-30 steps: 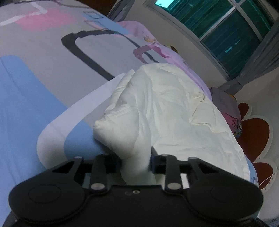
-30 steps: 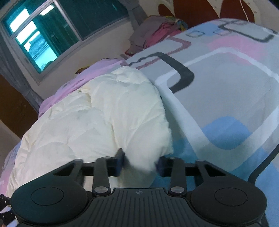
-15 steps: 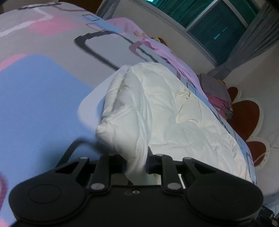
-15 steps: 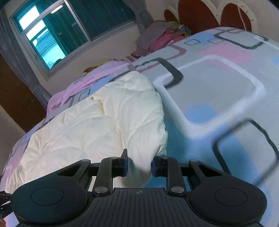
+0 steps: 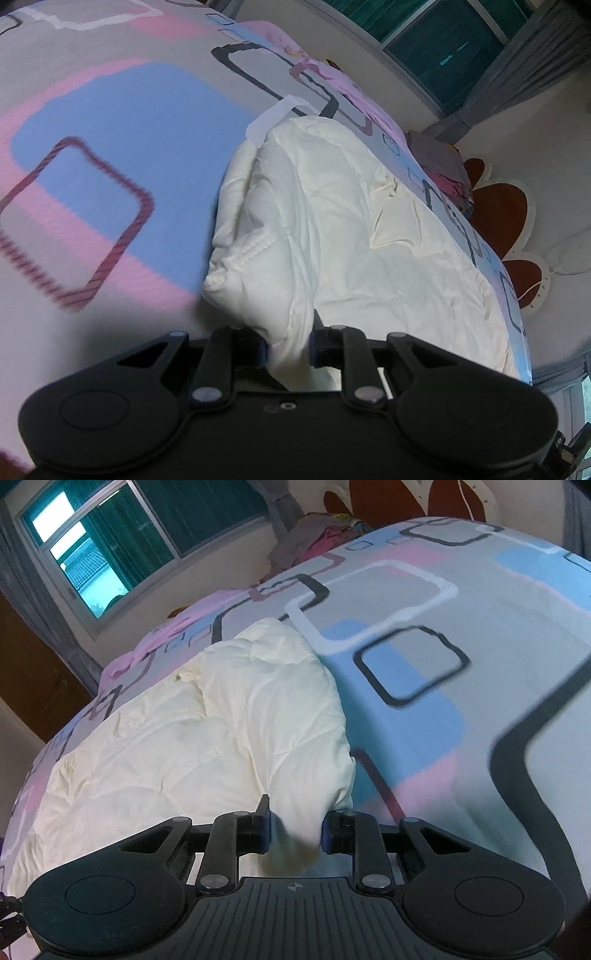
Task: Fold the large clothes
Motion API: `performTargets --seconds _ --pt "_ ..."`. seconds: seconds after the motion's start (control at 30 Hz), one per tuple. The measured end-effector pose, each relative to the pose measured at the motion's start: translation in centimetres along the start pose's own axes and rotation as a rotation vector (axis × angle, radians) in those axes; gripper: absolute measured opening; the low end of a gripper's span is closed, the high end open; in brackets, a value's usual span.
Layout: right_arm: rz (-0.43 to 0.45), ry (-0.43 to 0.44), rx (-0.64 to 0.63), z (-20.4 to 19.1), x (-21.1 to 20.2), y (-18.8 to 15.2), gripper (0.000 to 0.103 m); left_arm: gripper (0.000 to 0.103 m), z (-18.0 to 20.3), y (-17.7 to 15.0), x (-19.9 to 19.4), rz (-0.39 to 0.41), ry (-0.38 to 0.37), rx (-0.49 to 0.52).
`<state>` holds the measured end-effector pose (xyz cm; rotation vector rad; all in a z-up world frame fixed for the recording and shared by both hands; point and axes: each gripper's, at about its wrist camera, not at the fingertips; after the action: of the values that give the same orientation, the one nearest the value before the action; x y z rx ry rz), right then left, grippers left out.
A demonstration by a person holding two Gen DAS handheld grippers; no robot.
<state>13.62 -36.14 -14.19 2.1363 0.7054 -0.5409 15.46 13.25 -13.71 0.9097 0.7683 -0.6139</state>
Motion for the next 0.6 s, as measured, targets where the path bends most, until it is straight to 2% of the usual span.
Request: performTargets --seconds 0.23,0.3,0.33,0.37,0.43,0.47,0.5,0.53,0.57,0.6 --pt "0.006 -0.007 0.009 0.6 -1.9 -2.2 0.025 0.020 -0.5 -1.5 -0.5 0.011 0.019 0.053" --pt "0.018 -0.014 0.011 0.5 -2.1 -2.3 0.030 0.024 -0.2 -1.4 -0.6 0.023 0.041 0.074" --pt "0.024 -0.026 0.009 0.6 -2.3 -2.3 0.036 0.025 0.1 -1.3 -0.6 0.023 0.053 0.092" --pt "0.030 -0.038 0.003 0.6 -2.4 -2.3 0.041 0.030 0.4 -1.3 -0.7 0.027 0.069 0.111" --pt "0.047 -0.051 -0.002 0.8 -3.1 -2.6 0.048 0.033 0.7 -1.2 -0.9 0.033 0.097 0.136" --pt "0.058 -0.066 -0.007 0.9 -3.5 -2.8 0.053 0.037 0.8 -1.1 -0.9 0.034 0.104 0.145" --pt "0.075 -0.085 -0.017 0.9 -4.0 -2.8 0.056 0.049 0.8 -1.0 -1.1 0.042 0.121 0.151" --pt "0.092 -0.101 -0.025 0.8 -4.5 -2.9 0.058 0.056 0.7 -1.1 -1.3 0.056 0.145 0.153" --pt "0.107 -0.112 -0.033 0.8 -5.0 -2.9 0.058 0.065 0.4 -1.2 -1.7 0.078 0.160 0.151" --pt "0.121 -0.125 -0.044 0.8 -5.5 -2.9 0.058 0.069 0.1 -1.3 -2.2 0.103 0.172 0.150"
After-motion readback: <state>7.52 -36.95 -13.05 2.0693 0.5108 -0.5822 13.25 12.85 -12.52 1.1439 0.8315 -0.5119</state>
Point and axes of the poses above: each gripper's, at about its wrist camera, not at the fingertips, and x roughly the way its jaws point, z to its right, y to its top, and after that the axes turned 12 degrees about y, right-handed
